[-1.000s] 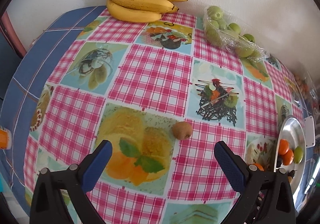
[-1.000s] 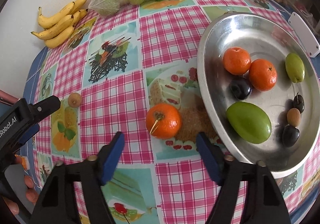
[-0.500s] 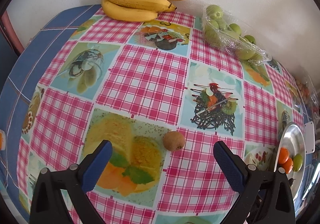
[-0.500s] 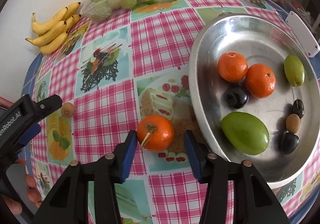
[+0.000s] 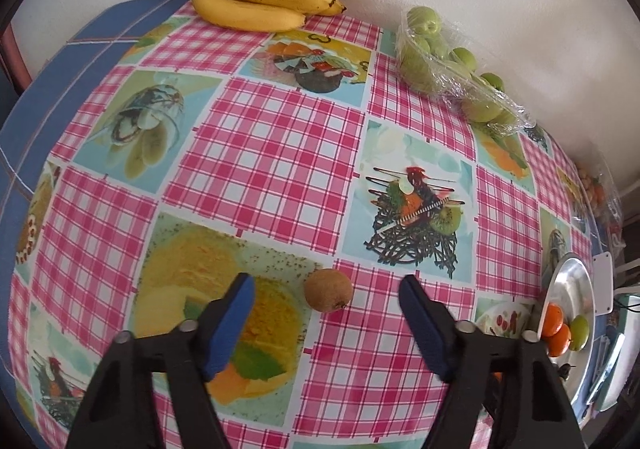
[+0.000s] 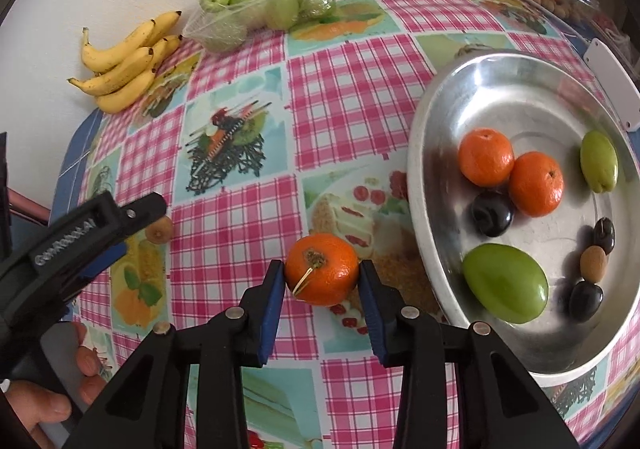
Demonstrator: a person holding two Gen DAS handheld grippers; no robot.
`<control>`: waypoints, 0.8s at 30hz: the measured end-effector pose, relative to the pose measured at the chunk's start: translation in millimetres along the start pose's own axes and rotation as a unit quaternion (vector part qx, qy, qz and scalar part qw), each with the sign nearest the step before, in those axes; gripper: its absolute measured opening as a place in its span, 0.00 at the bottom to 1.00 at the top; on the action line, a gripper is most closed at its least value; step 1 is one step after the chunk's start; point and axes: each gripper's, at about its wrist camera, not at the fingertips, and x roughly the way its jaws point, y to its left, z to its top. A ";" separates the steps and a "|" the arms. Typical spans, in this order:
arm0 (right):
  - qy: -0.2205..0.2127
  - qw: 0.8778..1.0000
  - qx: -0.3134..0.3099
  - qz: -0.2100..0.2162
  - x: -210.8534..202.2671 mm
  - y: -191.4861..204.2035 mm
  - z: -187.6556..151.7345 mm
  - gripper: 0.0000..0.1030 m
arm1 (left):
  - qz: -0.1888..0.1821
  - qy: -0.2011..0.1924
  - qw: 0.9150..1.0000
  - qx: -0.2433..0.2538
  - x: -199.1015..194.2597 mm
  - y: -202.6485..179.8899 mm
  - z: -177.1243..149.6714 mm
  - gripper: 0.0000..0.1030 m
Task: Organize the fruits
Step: 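Hold the tangerine in the right tool while the left tool grasps the second kiwi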
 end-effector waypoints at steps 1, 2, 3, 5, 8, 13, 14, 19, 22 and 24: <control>-0.001 1.000 0.000 0.001 -0.3 0.3 0.5 0.38 | -0.003 0.001 1.000 0.000 1.6 0.2 -0.7 0.65; -0.001 1.000 0.000 0.002 -0.1 0.9 1.4 0.38 | -0.006 0.002 1.000 -0.001 2.9 0.4 -1.5 0.58; -0.001 1.000 0.000 0.003 0.2 1.0 2.0 0.38 | -0.007 0.003 1.000 -0.002 4.1 0.8 -2.5 0.52; -0.001 1.000 0.000 0.005 1.4 1.2 3.1 0.38 | -0.009 0.004 1.000 -0.006 6.4 1.8 -4.8 0.45; 0.000 1.000 0.002 0.007 1.9 0.6 3.0 0.38 | -0.017 0.007 1.000 -0.018 11.0 4.6 -8.1 0.36; -0.001 1.000 0.001 0.008 1.7 0.0 3.2 0.38 | -0.031 0.008 0.999 -0.034 11.4 9.9 -7.7 0.28; -0.001 1.000 0.001 0.008 1.3 0.2 3.1 0.38 | -0.033 0.006 0.999 -0.034 10.5 10.0 -7.5 0.28; -0.004 1.000 -0.001 0.008 -2.0 2.3 3.6 0.38 | -0.036 -0.002 0.998 -0.042 3.1 12.9 -5.2 0.28; -0.008 1.000 -0.003 0.010 -6.1 3.6 4.5 0.38 | -0.038 -0.010 0.998 -0.045 -3.6 14.5 -4.4 0.28; -0.012 1.000 -0.005 0.012 -9.6 3.7 4.4 0.38 | -0.040 -0.015 0.998 -0.047 -8.4 15.5 -4.3 0.28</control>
